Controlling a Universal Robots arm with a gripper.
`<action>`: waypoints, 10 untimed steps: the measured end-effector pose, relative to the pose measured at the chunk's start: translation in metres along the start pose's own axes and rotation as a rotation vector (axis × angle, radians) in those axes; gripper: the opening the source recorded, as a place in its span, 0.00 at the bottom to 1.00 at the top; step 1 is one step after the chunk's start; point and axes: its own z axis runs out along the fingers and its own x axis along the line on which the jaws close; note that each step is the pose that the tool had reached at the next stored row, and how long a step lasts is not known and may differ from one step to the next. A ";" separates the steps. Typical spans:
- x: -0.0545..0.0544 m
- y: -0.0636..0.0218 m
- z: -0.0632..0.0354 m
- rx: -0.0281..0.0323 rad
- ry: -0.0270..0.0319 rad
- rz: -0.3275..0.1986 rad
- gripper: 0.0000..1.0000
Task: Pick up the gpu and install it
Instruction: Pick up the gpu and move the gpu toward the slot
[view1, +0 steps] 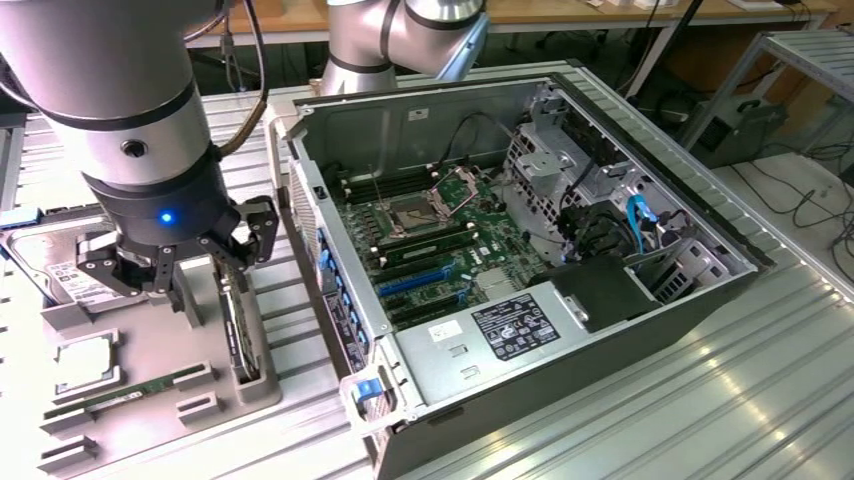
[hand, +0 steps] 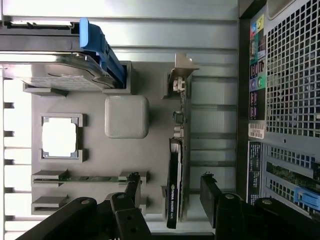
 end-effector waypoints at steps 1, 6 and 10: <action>0.000 -0.0003 0.0018 0.0000 0.0001 -0.003 0.60; -0.003 -0.0011 0.0069 0.0000 0.0001 -0.003 0.60; -0.006 -0.0051 0.0146 0.0001 0.0003 -0.003 0.60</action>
